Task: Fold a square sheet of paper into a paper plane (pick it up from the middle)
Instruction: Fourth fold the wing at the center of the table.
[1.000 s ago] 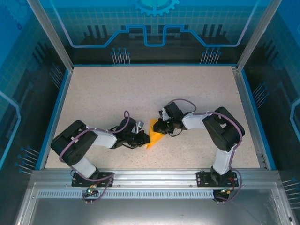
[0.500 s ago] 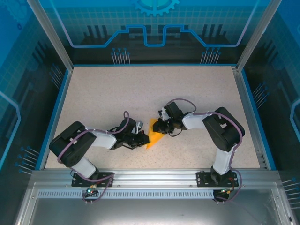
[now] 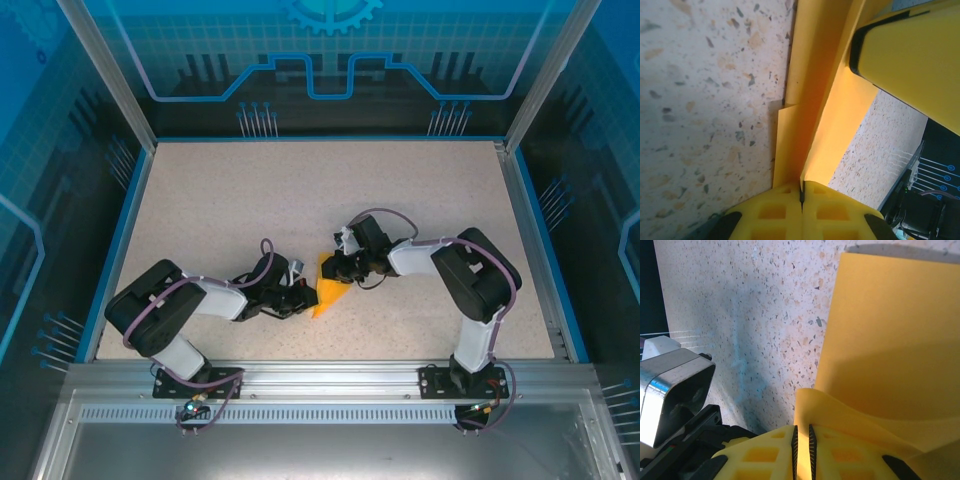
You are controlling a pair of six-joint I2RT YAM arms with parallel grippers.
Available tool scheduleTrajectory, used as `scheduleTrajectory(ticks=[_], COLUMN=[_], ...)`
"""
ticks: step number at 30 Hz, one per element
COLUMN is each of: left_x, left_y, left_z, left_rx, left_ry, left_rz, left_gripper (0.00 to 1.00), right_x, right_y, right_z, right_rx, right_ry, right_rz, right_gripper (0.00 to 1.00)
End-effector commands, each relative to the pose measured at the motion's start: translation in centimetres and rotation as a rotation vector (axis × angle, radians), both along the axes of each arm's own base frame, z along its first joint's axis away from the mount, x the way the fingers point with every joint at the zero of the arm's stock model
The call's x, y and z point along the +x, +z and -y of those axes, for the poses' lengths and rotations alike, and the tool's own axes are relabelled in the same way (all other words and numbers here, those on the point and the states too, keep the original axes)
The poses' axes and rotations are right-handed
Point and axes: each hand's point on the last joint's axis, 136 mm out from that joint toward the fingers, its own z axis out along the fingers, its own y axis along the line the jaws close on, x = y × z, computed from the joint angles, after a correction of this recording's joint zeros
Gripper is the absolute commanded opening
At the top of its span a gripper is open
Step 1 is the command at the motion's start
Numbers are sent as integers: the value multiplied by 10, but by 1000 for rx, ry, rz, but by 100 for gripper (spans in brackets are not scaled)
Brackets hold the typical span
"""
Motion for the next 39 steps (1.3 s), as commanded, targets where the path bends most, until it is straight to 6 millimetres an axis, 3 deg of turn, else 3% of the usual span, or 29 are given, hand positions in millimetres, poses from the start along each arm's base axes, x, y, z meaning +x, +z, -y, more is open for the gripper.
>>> scheduleTrajectory(ticks=[1, 8, 14, 15, 19, 27, 39], left_x=[-19, -21, -21, -21, -23, -31, -27], left_y=[-39, -43, -40, -38, -27, -8, 7], left_z=[-27, -31, -28, -26, -19, -18, -10], left_rx=[143, 153, 148, 140, 122, 124, 125], left_ry=[60, 93, 67, 54, 3, -42, -69], left_rz=[-123, -145, -141, -133, -105, -53, -7], left_gripper=[0, 0, 0, 9, 21, 29, 26], right_x=[1, 2, -5, -6, -11, -12, -13], right_y=[-2, -4, -38, -42, -50, -49, -47], right_z=[-8, -5, 12, 12, 15, 18, 19], right_rx=[24, 8, -157, -169, -197, -215, -213], right_ry=[20, 17, 3, 7, 11, 20, 26], right_rz=[-18, -21, -78, -83, -97, -87, -81], right_gripper=[16, 17, 15, 14, 14, 13, 13])
